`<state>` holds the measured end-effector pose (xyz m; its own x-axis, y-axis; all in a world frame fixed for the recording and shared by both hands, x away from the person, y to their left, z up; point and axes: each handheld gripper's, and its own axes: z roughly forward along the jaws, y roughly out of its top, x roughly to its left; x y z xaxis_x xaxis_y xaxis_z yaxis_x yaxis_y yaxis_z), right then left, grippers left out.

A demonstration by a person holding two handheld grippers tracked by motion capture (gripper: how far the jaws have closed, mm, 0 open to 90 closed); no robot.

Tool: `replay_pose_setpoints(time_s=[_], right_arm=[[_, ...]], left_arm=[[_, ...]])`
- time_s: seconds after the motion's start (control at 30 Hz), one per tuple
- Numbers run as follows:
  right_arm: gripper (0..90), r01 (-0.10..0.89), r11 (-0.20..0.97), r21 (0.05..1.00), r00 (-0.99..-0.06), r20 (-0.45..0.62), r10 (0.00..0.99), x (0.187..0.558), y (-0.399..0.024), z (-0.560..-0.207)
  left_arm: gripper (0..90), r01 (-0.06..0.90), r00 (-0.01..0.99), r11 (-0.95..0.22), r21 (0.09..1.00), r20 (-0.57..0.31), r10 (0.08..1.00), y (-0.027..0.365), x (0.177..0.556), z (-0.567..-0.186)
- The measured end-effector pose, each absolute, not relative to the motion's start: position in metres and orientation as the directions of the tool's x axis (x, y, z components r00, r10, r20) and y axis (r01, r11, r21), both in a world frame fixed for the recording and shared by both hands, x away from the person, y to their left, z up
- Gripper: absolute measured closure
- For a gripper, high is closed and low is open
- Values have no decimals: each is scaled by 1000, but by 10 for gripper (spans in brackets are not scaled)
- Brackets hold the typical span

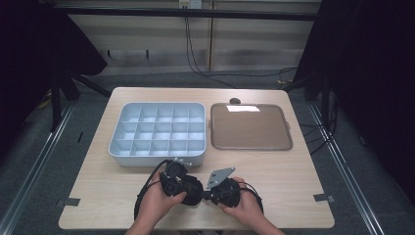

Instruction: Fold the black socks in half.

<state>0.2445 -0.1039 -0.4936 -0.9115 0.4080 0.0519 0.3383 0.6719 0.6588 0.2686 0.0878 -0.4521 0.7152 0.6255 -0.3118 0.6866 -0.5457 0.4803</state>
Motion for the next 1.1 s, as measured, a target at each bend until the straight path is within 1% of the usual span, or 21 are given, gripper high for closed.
replay_pose_setpoints(time_s=[0.1,0.37,0.47,0.63,0.8,0.93,0.97,1.1], right_arm=[[887,344,661,666,-906,51,421,245,-106,-492],[886,347,658,668,-901,41,433,247,-112,-488],[885,350,660,665,-899,40,437,247,-113,-488],[884,356,653,669,-894,39,447,248,-115,-487],[869,380,633,675,-879,52,473,252,-122,-488],[853,380,626,681,-876,47,481,254,-126,-486],[832,388,621,681,-869,46,492,254,-127,-486],[797,400,614,680,-862,52,504,254,-128,-486]], left_arm=[[773,685,719,-549,480,-320,617,87,269,-457],[779,669,735,-568,480,-309,604,84,268,-462],[778,676,728,-555,485,-319,607,84,267,-464],[762,676,728,-556,484,-317,608,84,266,-463],[782,680,723,-548,487,-321,612,84,266,-464],[795,674,727,-560,482,-296,620,81,264,-465],[798,665,733,-574,478,-272,623,79,263,-465],[812,645,747,-593,481,-237,621,75,261,-466]])
